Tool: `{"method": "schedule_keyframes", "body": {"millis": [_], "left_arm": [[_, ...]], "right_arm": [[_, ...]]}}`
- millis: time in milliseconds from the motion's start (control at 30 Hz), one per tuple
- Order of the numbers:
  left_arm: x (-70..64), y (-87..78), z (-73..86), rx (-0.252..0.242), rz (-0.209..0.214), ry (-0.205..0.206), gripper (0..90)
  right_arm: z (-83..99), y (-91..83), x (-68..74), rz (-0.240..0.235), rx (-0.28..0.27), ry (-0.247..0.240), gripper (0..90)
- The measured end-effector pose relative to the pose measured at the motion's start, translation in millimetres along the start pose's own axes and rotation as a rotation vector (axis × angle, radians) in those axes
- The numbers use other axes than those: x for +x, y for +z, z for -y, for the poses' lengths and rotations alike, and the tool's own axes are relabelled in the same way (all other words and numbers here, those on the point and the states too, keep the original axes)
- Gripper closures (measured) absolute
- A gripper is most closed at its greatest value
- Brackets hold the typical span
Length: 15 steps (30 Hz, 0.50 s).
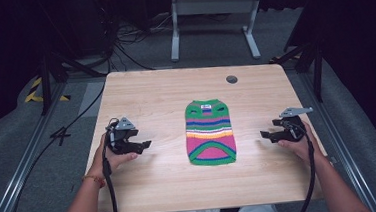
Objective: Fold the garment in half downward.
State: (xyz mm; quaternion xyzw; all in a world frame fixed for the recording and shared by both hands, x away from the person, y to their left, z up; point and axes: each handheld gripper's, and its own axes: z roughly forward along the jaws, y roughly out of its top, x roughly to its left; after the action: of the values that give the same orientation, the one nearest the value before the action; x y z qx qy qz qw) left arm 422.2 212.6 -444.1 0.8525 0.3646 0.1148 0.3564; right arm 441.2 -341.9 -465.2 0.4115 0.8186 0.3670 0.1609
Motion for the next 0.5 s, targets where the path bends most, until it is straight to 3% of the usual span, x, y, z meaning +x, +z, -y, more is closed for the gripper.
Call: {"method": "schedule_keyframes", "body": {"millis": [100,233,333,500], "left_arm": [[-3.9,7.7,-15.8,0.003,-0.005,0.039,29.1],[-6.9,20.0,-32.6,0.009,0.020,0.073,29.2],[-1.1,31.3,-40.6,-0.007,0.036,0.085,31.8],[5.7,48.7,-55.0,0.023,0.014,0.074,32.4]], "right_arm": [[-12.1,-1.4,3.2,-0.010,-0.021,0.001,26.3],[-27.8,1.6,10.2,-0.009,-0.018,-0.032,28.4],[-38.7,7.0,13.5,-0.015,-0.015,-0.054,29.6],[-58.4,21.4,14.6,-0.032,-0.006,-0.069,33.3]]}}
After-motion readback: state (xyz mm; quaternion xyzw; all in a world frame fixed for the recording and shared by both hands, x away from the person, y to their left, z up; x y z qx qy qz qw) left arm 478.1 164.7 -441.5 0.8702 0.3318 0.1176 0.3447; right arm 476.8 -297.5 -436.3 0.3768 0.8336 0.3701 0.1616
